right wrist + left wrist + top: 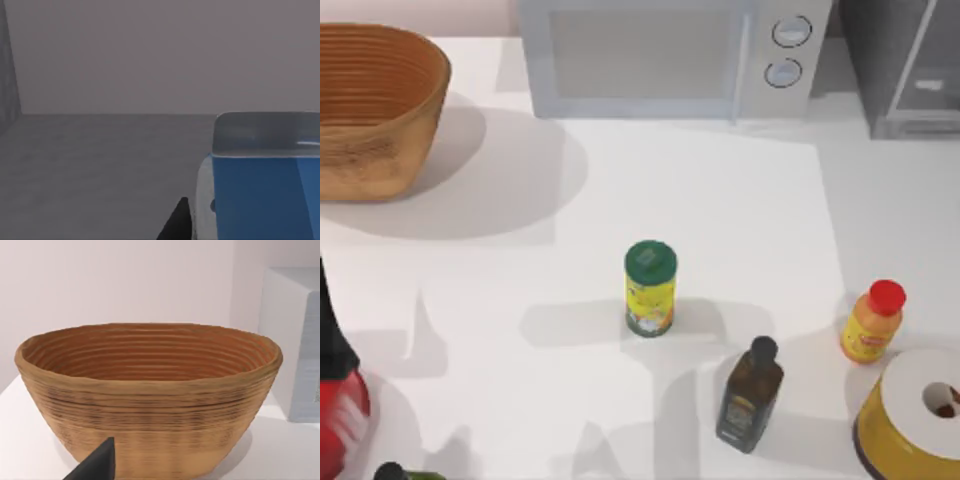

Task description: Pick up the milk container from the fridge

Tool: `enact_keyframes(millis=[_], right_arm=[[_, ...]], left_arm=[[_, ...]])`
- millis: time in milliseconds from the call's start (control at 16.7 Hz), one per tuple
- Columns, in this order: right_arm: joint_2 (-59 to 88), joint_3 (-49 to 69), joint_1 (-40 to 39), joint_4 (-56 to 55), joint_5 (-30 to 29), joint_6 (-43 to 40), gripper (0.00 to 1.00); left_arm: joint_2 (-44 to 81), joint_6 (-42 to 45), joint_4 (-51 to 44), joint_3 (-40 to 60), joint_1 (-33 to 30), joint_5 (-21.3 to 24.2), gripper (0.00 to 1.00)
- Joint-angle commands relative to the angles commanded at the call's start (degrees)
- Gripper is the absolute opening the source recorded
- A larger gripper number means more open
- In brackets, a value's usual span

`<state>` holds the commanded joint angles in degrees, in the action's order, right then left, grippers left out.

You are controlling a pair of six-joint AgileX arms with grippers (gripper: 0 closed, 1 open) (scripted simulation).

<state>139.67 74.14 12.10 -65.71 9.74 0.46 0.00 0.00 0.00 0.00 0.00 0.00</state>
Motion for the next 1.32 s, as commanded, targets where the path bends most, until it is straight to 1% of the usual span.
enact_keyframes(millis=[120, 480, 840, 1020, 1320], right_arm=[[-0.91, -0.02, -0.12, 0.75, 0.12, -0.03, 0.0], [-7.74, -0.18, -0.02, 7.63, 0.07, 0.09, 0.0], [-8.6, -1.01, 0.17, 6.96, 0.3, 0.19, 0.0], [-12.11, -6.54, 0.59, 3.79, 1.33, 0.24, 0.0], [-17.88, -22.1, 1.73, -1.63, 2.49, 0.24, 0.0]], left_arm=[[0.0, 0.0, 0.0, 0.0, 0.0, 0.0, 1.0], [0.0, 0.0, 0.0, 0.0, 0.0, 0.0, 1.0], [0.0, 0.0, 0.0, 0.0, 0.0, 0.0, 1.0], [0.0, 0.0, 0.0, 0.0, 0.0, 0.0, 1.0], [0.0, 0.0, 0.0, 0.0, 0.0, 0.0, 1.0]])
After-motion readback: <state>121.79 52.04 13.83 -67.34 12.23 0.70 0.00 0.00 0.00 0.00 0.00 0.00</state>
